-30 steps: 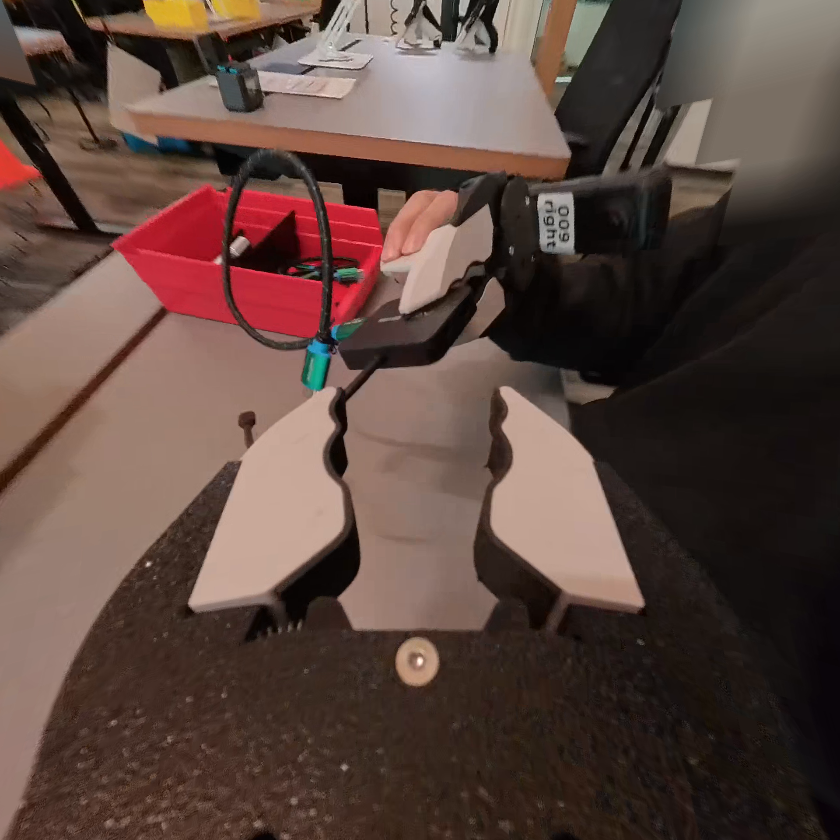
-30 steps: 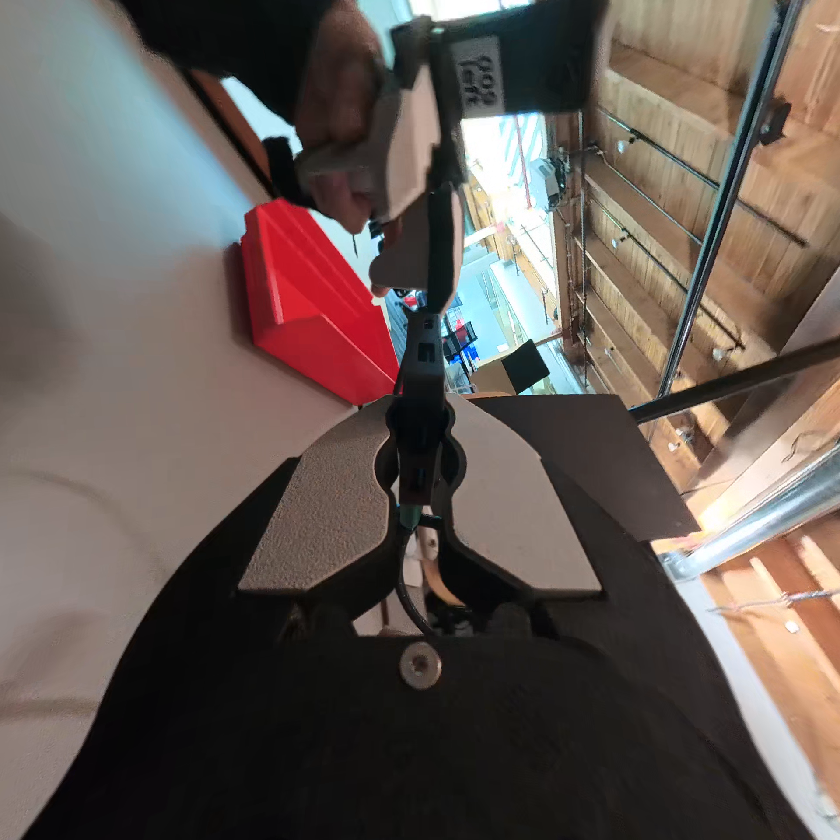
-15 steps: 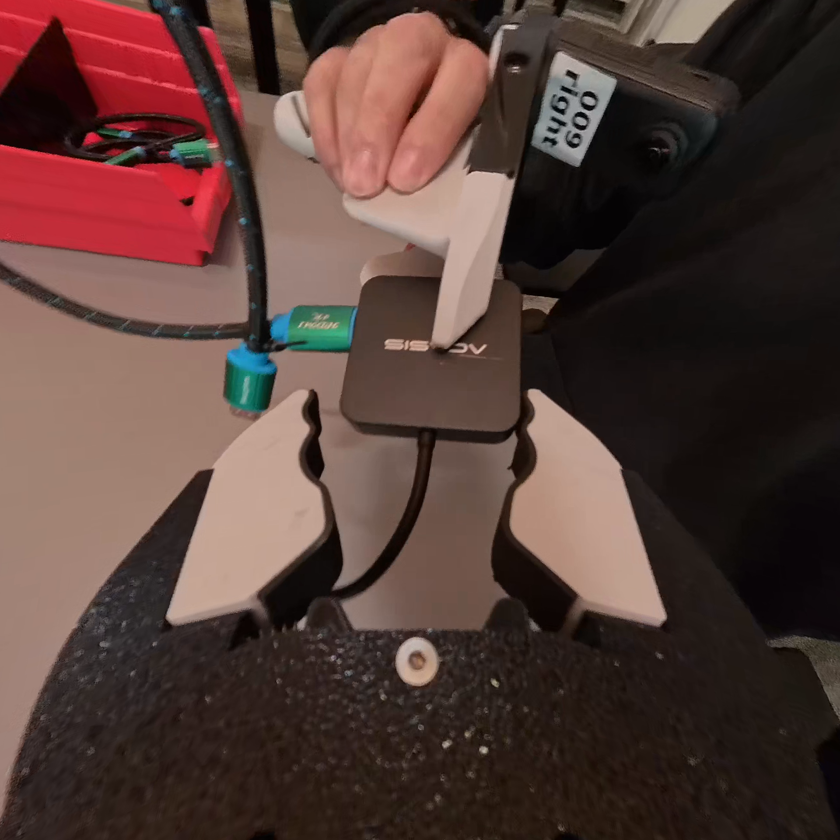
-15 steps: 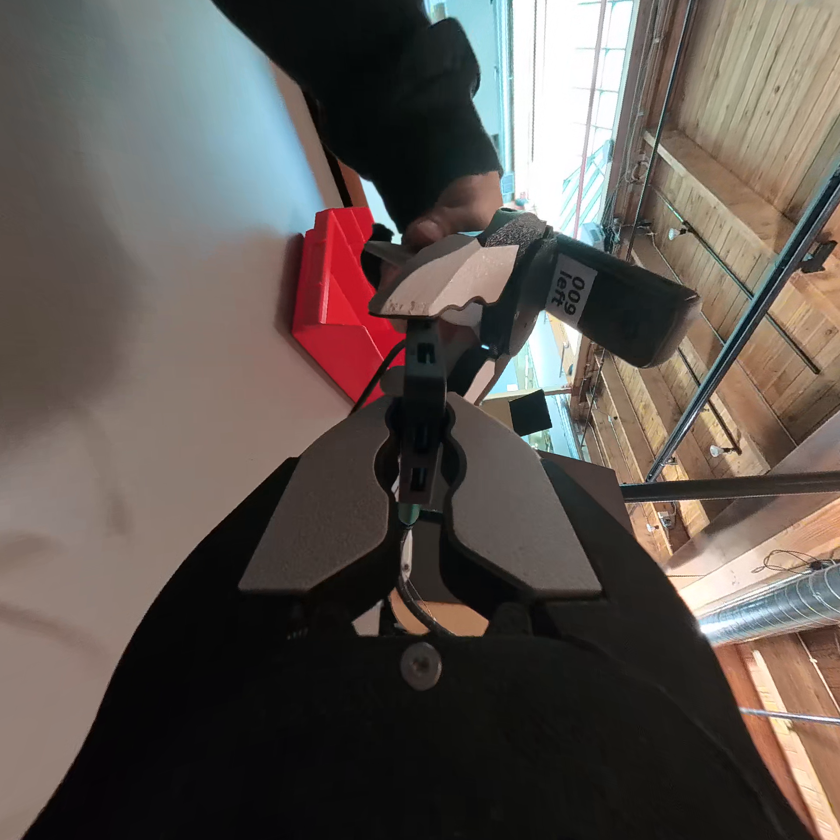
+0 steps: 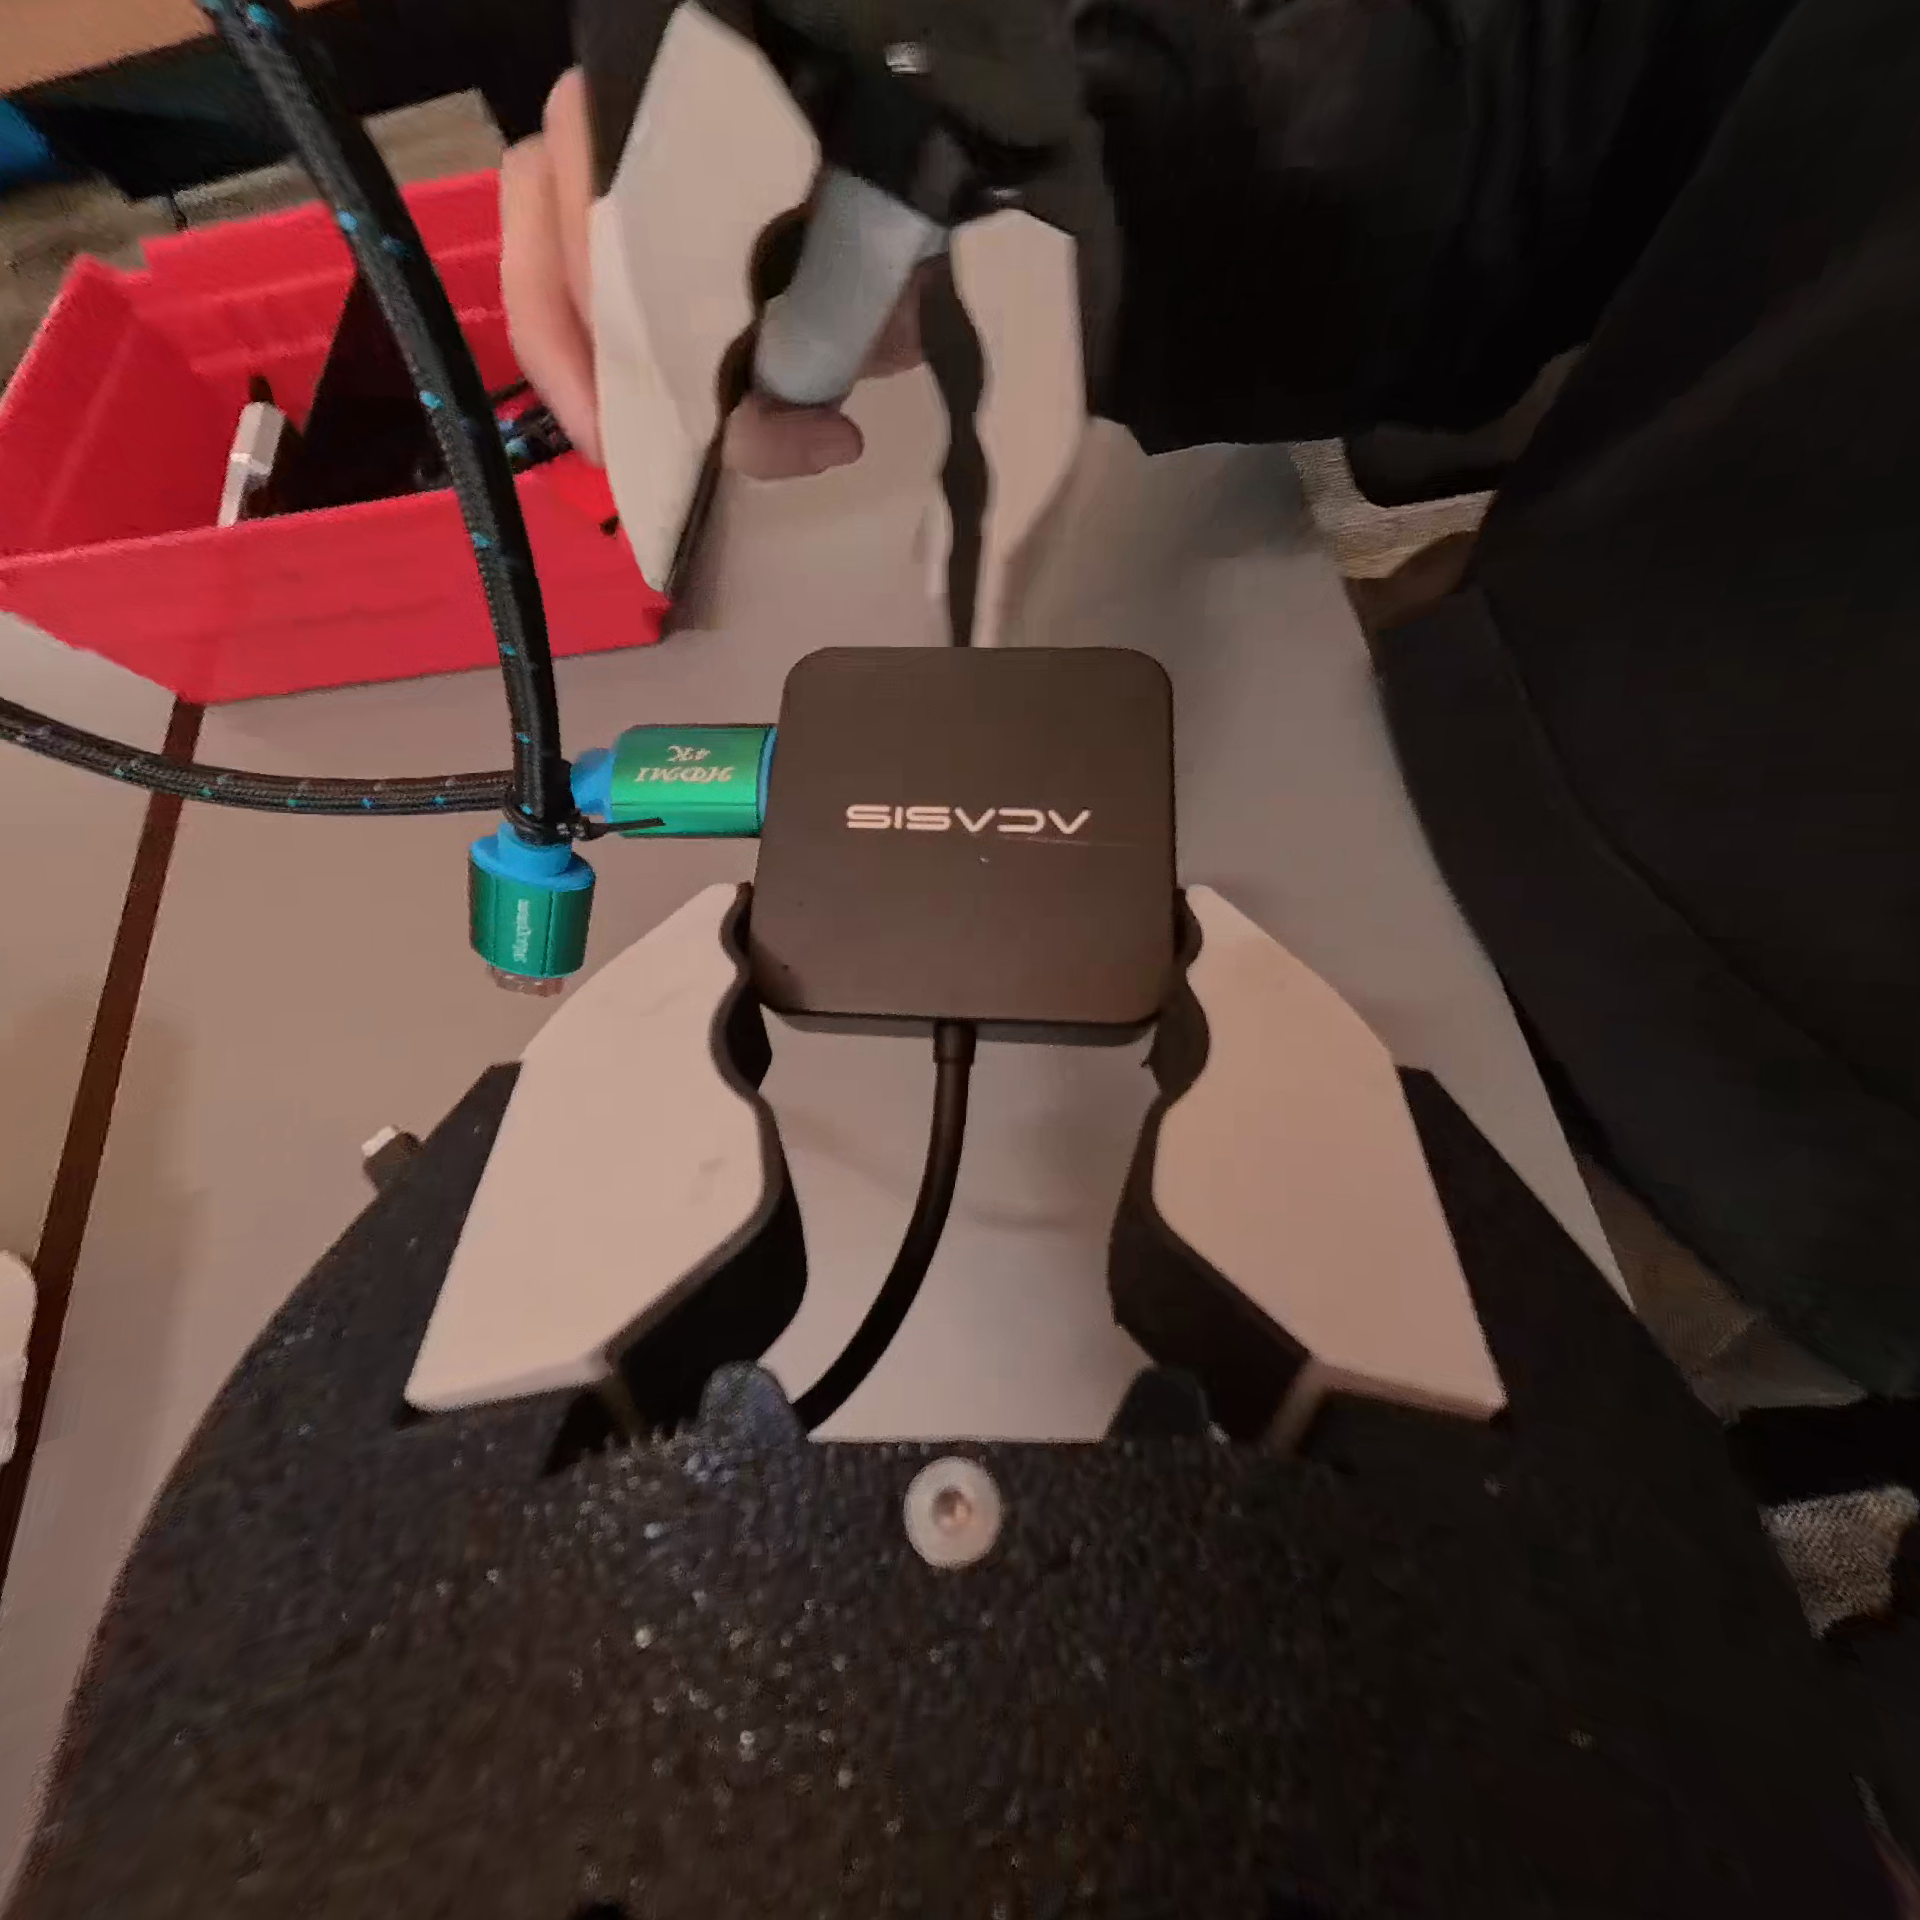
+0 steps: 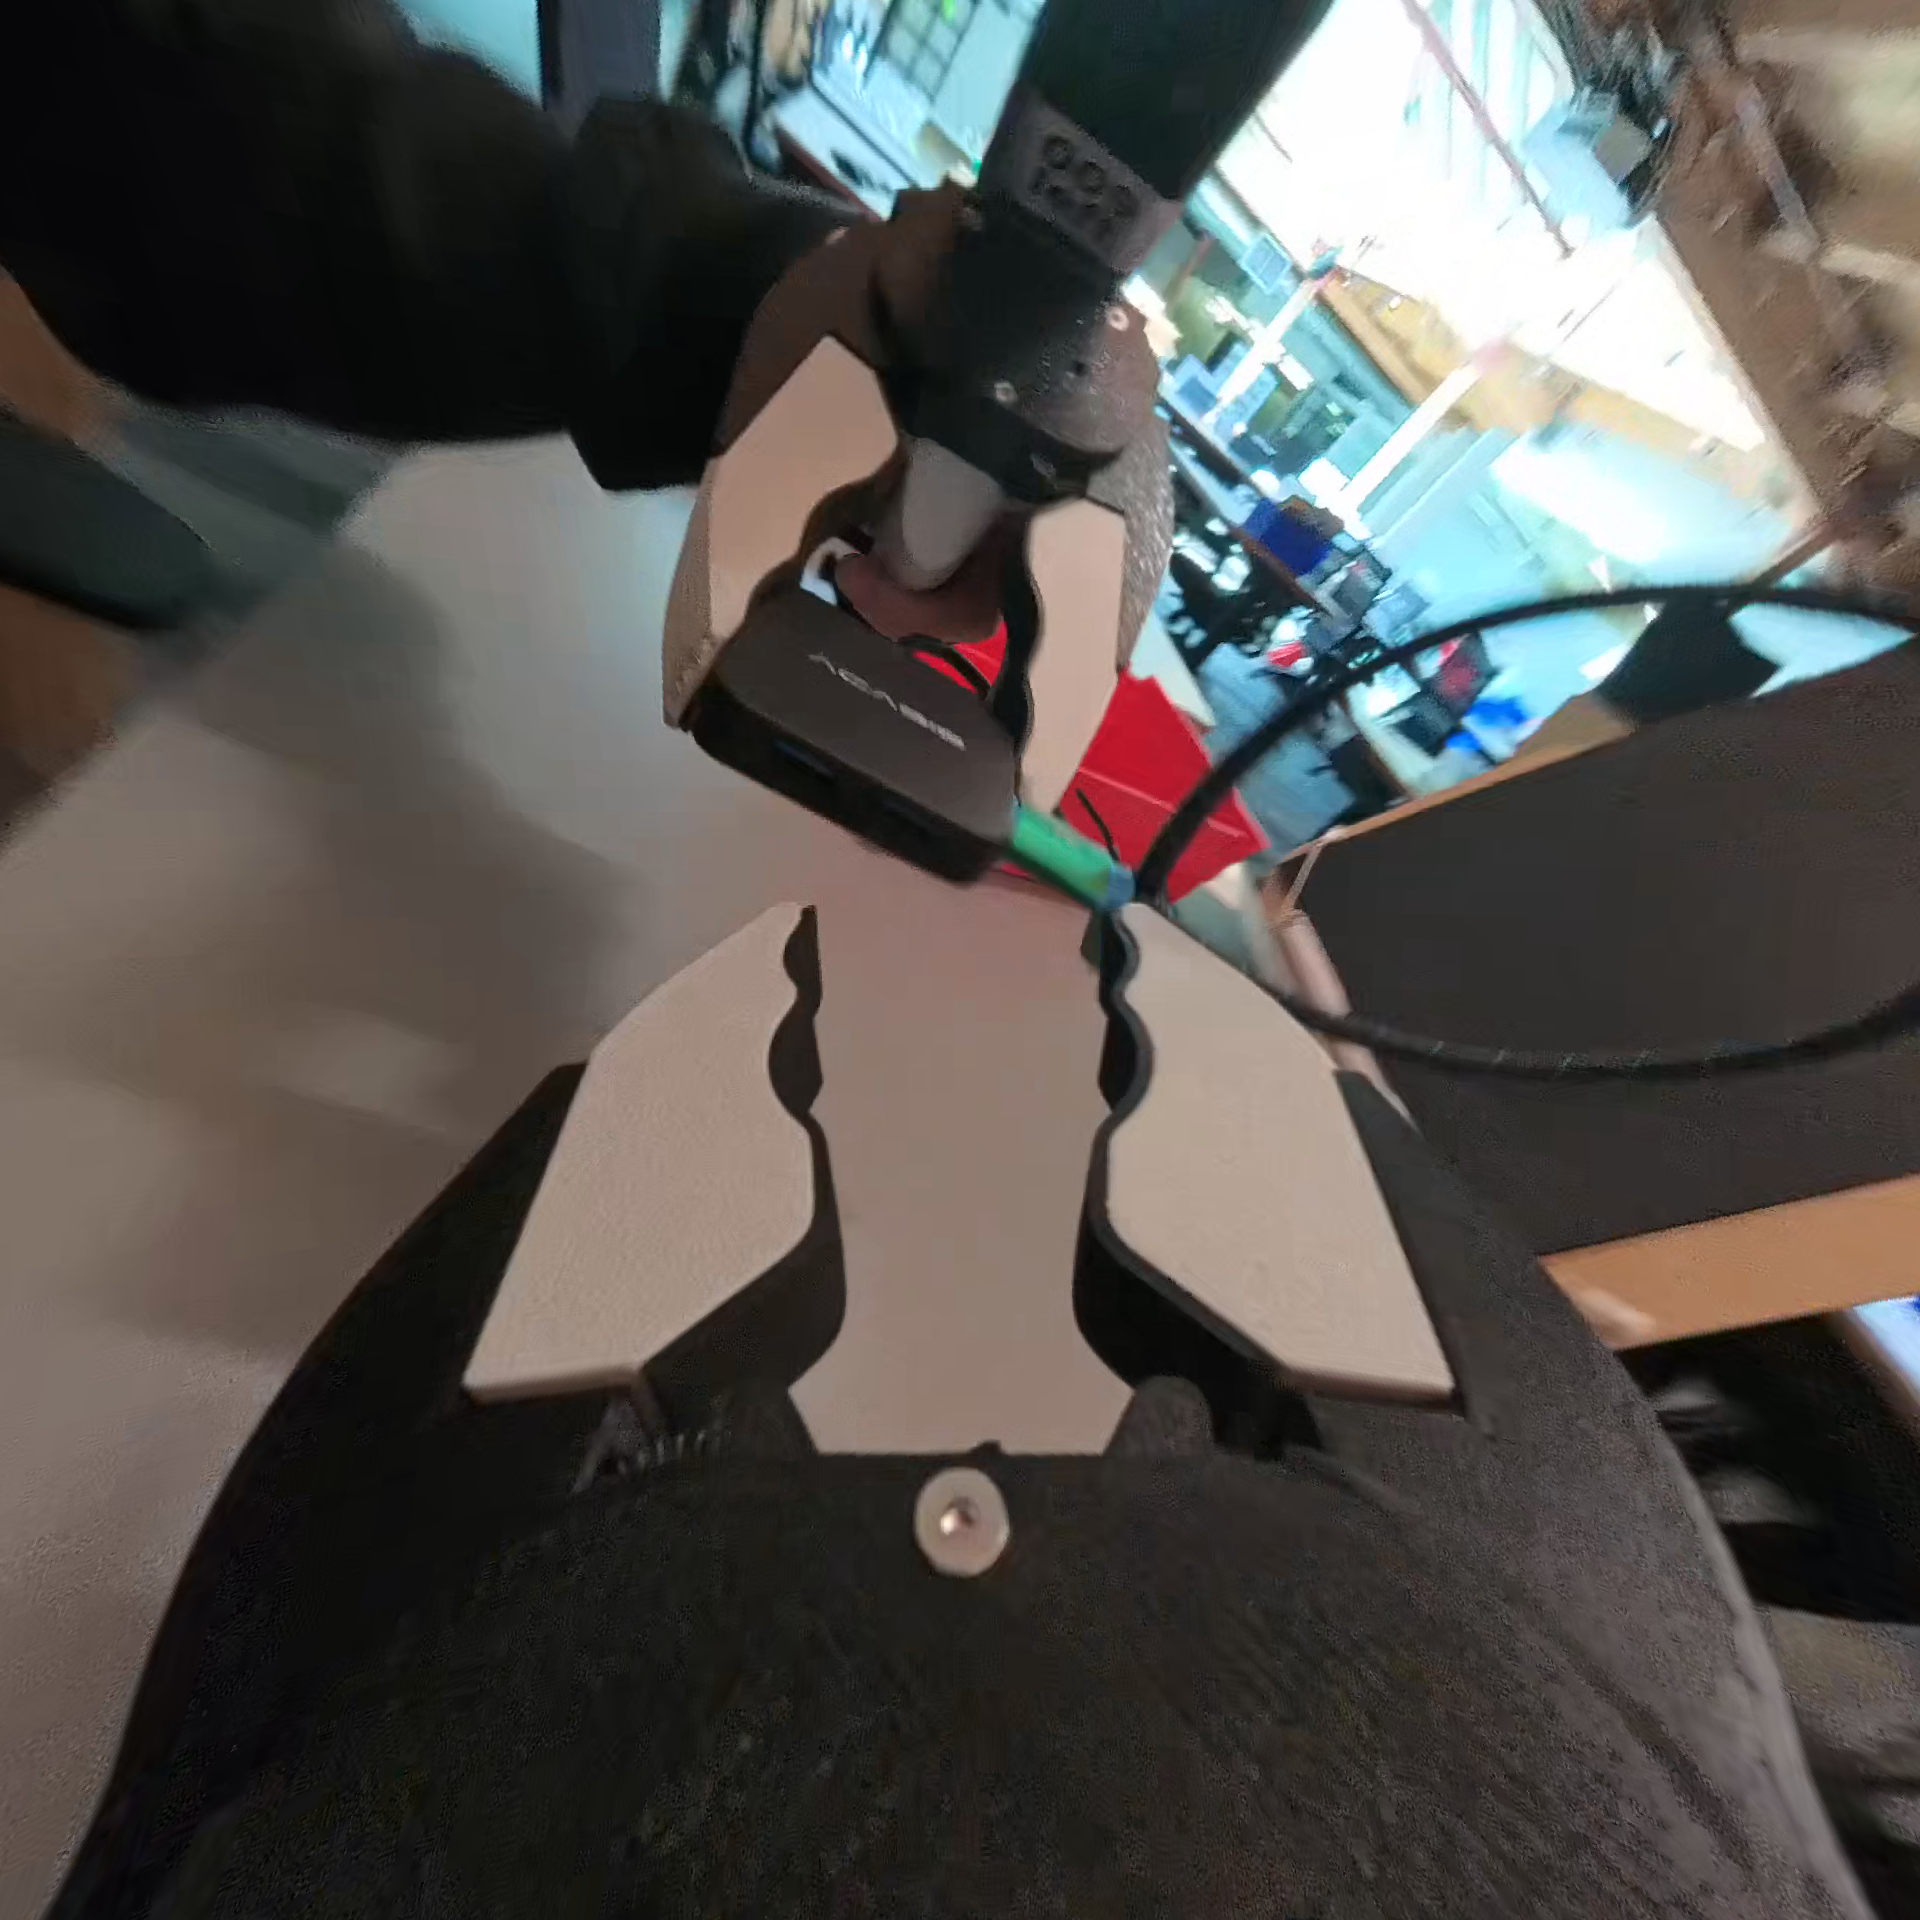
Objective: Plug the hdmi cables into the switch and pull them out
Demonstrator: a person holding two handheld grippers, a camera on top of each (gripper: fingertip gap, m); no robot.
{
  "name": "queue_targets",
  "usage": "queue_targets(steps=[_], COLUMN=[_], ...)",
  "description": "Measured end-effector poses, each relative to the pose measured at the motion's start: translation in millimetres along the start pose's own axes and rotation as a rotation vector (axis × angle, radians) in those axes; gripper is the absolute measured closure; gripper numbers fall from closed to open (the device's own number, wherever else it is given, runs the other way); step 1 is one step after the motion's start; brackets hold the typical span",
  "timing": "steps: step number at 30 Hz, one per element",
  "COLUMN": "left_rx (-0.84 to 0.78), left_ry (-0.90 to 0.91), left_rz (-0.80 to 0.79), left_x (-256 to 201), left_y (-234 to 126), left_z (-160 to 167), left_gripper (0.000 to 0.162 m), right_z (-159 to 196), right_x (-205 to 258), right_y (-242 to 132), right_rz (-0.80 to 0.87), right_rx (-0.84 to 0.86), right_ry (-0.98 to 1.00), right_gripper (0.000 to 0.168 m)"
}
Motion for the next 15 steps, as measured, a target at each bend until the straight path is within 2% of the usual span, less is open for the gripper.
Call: queue_targets(steps=[2,5,7,11,15], left_rx=[-0.032,-0.05,-0.071,-0.084,-0.076], left_ry=[0.037,0.078,0.134,0.183,0.22], left_rz=[0.041,0.095,0.168,0.301,0.403], left_x=[-3,-5,-9,-14,-22], left_y=[-4,-8,-9,-8,-4], left_z=[2,6,8,8,5], left_gripper=[0.09,0.09,0.09,0.09,0.09], right_z=[4,0,0,-13,-11], right_x=[-3,-5,-7,-3,5], right_y=[-7,-12,-10,-1,14], right_rz=[0.028,0.119,0.072,-0.063,-0.199], right_rx=[-0.035,-0.013,0.039,-0.046,0.037], right_ry=[0.089,0.016,0.027,-0.036,-0.072], right_gripper=[0.119,0.119,0.119,0.13,0.13])
Point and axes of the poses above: each gripper's, where its closed fingertips meet, y out along the fingers, z out of its underside, x = y × z across the jaws, the point moved 9 cm from there along -y, back along the fingers, and after that the axes turned 12 degrees about -x, right-handed, at the moved point
